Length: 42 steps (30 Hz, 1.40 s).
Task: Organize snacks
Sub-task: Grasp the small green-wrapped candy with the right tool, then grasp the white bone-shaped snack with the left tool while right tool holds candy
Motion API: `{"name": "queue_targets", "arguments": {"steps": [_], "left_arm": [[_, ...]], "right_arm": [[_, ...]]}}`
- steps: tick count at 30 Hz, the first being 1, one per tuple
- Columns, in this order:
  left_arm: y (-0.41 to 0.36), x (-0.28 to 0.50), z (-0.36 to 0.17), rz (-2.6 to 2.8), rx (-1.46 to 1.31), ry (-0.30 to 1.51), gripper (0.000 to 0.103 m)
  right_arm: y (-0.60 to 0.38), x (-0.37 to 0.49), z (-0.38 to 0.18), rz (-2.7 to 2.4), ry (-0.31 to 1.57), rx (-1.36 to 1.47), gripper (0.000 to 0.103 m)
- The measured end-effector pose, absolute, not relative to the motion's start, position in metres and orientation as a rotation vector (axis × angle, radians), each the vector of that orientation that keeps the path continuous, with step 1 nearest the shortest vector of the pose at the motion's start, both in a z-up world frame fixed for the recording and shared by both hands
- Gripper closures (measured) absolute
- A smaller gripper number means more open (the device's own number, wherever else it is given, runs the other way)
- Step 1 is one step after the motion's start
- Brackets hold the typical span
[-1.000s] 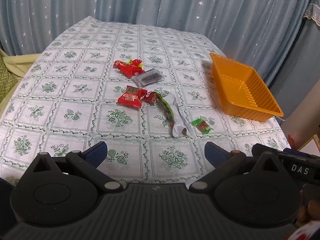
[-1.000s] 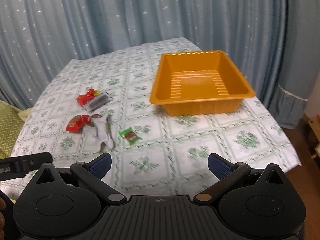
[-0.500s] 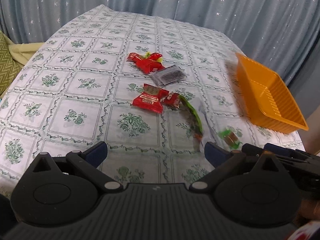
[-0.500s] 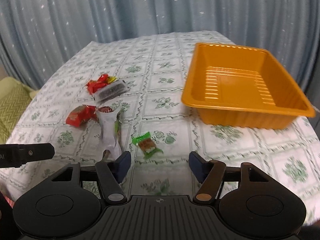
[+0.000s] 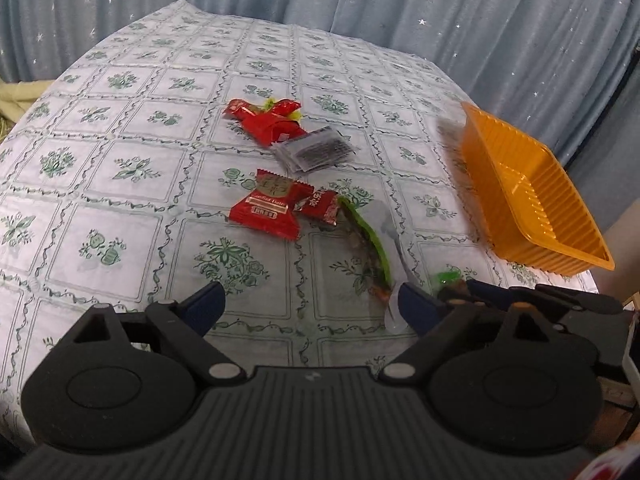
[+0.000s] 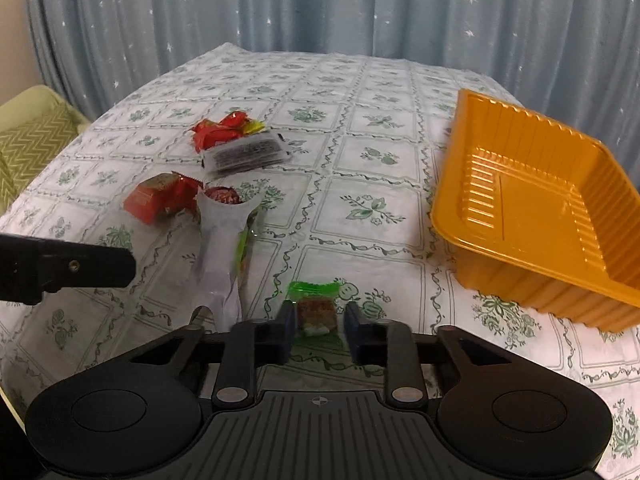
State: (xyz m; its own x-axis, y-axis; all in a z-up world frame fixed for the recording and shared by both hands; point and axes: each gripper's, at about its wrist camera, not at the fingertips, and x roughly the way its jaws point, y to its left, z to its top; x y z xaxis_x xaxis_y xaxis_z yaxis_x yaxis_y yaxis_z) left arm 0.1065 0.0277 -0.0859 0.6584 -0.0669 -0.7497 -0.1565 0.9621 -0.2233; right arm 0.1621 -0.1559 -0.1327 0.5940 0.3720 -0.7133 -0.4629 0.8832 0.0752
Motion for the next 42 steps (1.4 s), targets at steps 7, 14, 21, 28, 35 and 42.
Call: {"name": "queue_targets", "arguments": {"steps": [7, 14, 21, 28, 35, 42], "left_arm": [[0.017, 0.117, -0.086, 0.019, -0.264, 0.845, 0.016], [-0.009, 0.141, -0.087, -0.012, -0.227, 0.828, 0.030], [-0.035, 0.160, -0.105, 0.018, -0.158, 0.860, 0.063], [-0.043, 0.162, -0.110, 0.016, -0.108, 0.854, 0.079], [-0.035, 0.154, -0.100, 0.004, -0.122, 0.841, 0.080], [-0.030, 0.147, -0.069, -0.017, -0.150, 0.787, 0.080]], "right_arm": [[-0.168, 0.158, -0.127, 0.444, 0.796, -0.061, 0.083], [-0.191, 0.151, -0.115, 0.315, 0.775, 0.010, 0.083], [-0.204, 0.153, -0.115, 0.273, 0.774, 0.055, 0.083], [-0.206, 0.154, -0.119, 0.285, 0.788, 0.070, 0.083], [-0.207, 0.149, -0.113, 0.297, 0.780, 0.086, 0.083], [-0.208, 0.137, -0.094, 0.308, 0.735, 0.092, 0.083]]}}
